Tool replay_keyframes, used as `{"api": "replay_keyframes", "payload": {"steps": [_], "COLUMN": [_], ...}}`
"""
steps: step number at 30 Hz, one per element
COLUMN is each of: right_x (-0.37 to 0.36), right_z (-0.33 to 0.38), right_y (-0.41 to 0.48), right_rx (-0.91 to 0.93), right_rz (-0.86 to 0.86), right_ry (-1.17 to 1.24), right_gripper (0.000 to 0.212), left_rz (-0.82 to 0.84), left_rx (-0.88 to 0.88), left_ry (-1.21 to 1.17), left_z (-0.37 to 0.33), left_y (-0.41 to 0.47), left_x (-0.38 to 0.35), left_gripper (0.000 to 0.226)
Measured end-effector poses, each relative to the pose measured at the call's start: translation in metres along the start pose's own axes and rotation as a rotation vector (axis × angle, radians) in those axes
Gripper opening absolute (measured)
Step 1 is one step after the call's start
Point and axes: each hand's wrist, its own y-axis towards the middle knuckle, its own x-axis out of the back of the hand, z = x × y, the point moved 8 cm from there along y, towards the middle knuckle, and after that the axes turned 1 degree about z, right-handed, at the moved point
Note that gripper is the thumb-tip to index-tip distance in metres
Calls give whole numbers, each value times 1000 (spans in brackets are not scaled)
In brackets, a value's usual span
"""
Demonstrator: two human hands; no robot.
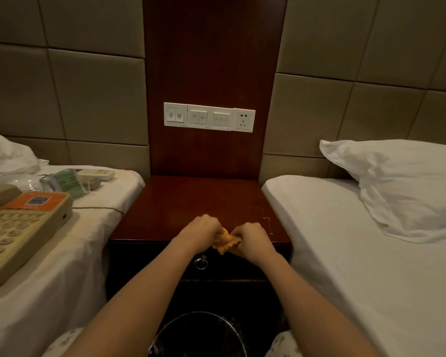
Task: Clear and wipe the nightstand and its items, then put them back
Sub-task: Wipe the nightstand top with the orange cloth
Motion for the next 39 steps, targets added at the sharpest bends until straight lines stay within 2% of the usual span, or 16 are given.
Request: {"api": "replay_keyframes", "payload": {"steps": [9, 14, 19, 30, 33, 39], "right_x": [47, 63, 75, 67, 52, 55], "right_z": [-25, -57, -94, -157, -170, -184], "right_y": [55, 101, 158, 279, 298, 332], "right_rx": [45, 29, 11, -20, -41, -71], "right_rz": [-131, -190, -264, -250, -216, -205], "right_ry": [-15, -62, -112, -90, -115, -104], "right_gripper": [24, 30, 32, 32, 34, 32], "left_rz": [-118, -165, -207, -224, -192, -219], "left_rx": [4, -3, -6, 22, 65, 79], "left_ry": [5, -42, -63, -66, -11, -13], "left_z": [-3, -2, 5, 38, 46, 56], "left_y": [55, 116, 186, 311, 336, 367], "left_x": [43, 46, 45, 29, 12, 12], "left_gripper": [13, 24, 22, 22, 15, 20]}}
